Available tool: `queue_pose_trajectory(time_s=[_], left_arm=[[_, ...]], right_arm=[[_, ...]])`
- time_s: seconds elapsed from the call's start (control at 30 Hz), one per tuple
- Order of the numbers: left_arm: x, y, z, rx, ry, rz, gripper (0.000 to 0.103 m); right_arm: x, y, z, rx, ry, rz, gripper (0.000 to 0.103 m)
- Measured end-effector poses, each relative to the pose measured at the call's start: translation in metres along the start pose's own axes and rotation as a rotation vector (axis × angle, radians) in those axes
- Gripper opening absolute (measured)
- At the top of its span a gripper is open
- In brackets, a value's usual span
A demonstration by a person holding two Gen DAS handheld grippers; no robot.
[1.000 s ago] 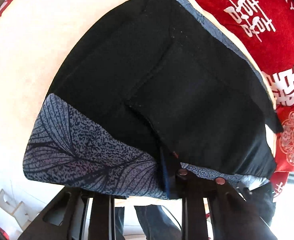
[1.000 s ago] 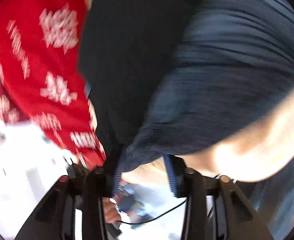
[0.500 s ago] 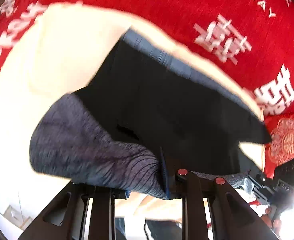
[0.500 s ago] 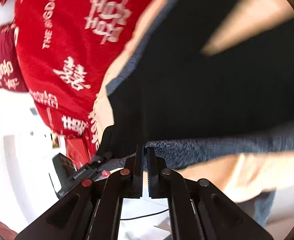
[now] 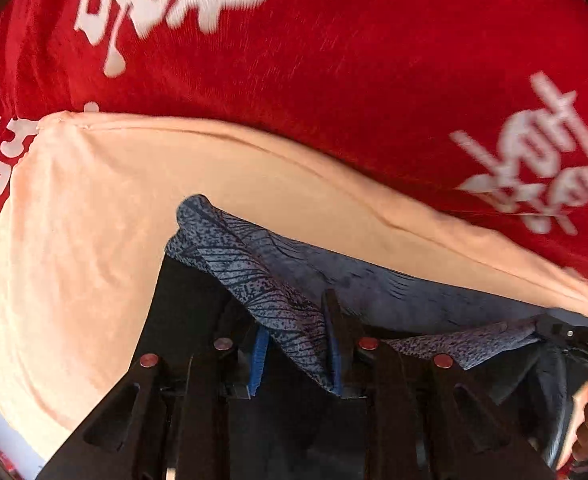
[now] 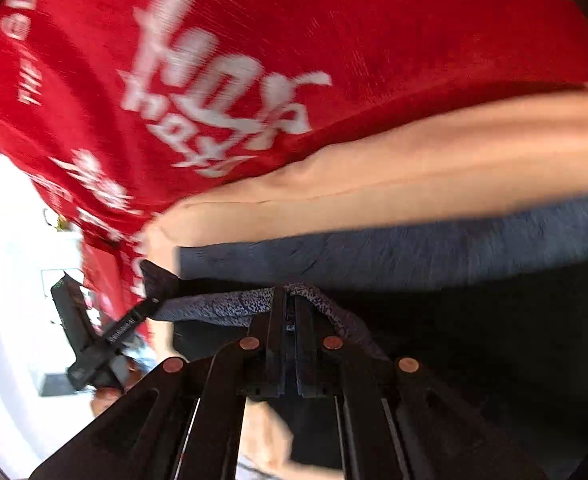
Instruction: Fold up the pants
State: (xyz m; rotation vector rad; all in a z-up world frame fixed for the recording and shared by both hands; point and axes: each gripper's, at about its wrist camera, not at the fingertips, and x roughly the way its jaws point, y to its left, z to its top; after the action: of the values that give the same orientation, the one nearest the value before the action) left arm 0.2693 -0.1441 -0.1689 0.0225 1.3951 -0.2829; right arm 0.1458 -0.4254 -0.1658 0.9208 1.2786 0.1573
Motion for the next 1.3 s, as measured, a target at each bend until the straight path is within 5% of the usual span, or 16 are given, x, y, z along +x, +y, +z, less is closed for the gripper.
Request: queue_pose_trajectory(time_s=[0.17,0.2,0.23,0.27,0.3,0.47,0.53,0.67,0.8,0.9,1.03,1.3], left_arm=[[-0.013,0.002,0.007,-0.028,0.028,0.008,0.029],[-0.025,0.004,0.006,-0.023,0.018,0.005,0.033],[-0.034,0.005,0.005,-0.015,0.004,0.015,0.048],[-0.046,0.007,0.004,-0.001,-0.026,0.043,0.062],[-0.057,0.008,0.002,0.012,-0.057,0.07,0.064],[-0.057,0.01,-0.004,0.042,-0.025,0.072,0.064],[-0.032,0.003,-0.005,0.054,0.012,0.102,0.064],[0.015,0.006,-0.004,0.041,0.029,0.19,0.064],[0.033,0.015,0.016,-0.015,-0.006,0.239,0.084],[0.027,0.017,0.027,-0.064,0.015,0.238,0.084],[-0.009,-0.007,0.01,0.027,-0.01,0.204,0.084],[-0.051,-0.09,-0.075,0.315,0.038,0.097,0.084]], right_arm=[[0.009,0.01,0.011,-0.067,0.04,-0.057,0.009],[0.004,0.017,0.009,-0.087,0.039,-0.055,0.018],[-0.002,0.023,0.007,-0.108,0.033,-0.057,0.028],[-0.012,0.031,0.003,-0.134,0.02,-0.067,0.057],[-0.019,0.037,0.001,-0.15,0.009,-0.073,0.077],[-0.043,0.078,-0.018,-0.29,-0.034,-0.07,0.074],[-0.027,0.085,-0.02,-0.347,0.008,-0.11,0.058],[0.03,0.077,-0.013,-0.401,0.081,-0.233,0.055],[0.045,0.064,0.004,-0.447,0.038,-0.314,0.052],[0.017,0.064,0.019,-0.382,-0.039,-0.259,0.053],[-0.04,0.057,0.007,-0.373,-0.115,-0.186,0.055],[-0.126,-0.022,-0.099,-0.184,-0.139,-0.248,0.056]])
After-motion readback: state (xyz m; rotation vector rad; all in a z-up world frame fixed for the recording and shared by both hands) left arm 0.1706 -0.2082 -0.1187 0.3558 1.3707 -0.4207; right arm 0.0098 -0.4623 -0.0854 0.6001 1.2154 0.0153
